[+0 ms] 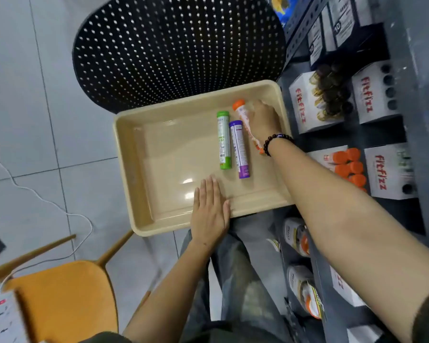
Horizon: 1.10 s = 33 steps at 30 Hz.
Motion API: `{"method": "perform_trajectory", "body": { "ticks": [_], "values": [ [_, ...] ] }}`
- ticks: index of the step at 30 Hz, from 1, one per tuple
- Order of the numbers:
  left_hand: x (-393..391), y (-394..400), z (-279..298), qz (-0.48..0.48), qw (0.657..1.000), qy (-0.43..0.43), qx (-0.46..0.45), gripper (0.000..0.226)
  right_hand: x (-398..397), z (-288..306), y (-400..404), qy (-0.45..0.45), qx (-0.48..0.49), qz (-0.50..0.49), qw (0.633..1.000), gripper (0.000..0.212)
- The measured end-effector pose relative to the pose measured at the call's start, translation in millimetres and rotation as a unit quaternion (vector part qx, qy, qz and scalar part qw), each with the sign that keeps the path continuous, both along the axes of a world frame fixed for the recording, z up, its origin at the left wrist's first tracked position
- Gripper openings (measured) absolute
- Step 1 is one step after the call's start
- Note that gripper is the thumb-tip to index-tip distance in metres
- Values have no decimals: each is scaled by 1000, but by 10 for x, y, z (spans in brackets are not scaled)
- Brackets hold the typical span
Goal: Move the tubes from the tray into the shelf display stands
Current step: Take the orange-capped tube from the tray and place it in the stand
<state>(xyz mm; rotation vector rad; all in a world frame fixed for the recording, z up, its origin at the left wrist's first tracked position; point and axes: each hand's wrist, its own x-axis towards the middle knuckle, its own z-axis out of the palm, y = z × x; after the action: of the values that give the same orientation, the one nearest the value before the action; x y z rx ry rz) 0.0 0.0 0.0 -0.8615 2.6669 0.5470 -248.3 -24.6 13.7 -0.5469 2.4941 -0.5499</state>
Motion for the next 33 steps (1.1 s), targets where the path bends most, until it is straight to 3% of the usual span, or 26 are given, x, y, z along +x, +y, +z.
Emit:
{"method": "perform_trajectory", "body": {
  "ticks": [17, 21, 24, 30, 33],
  "values": [
    [-10, -25, 40, 6, 1000, 13, 23, 59, 54, -25, -75, 24, -6, 20, 1000, 23],
    [16, -28, 17, -8, 999, 15, 36, 61, 106, 233, 161, 23, -44, 27, 998, 38],
    [35, -46, -13, -39, 998, 21, 42, 58, 197, 486, 385, 49, -52, 7, 997, 16],
    [76, -73, 200, -150, 985, 62, 56, 58, 490, 1116, 1071, 58, -95, -41, 993, 7],
    [6, 10, 451, -213, 971, 89, 62, 76, 737, 1489, 1484, 112, -141, -109, 978, 6]
  ]
}}
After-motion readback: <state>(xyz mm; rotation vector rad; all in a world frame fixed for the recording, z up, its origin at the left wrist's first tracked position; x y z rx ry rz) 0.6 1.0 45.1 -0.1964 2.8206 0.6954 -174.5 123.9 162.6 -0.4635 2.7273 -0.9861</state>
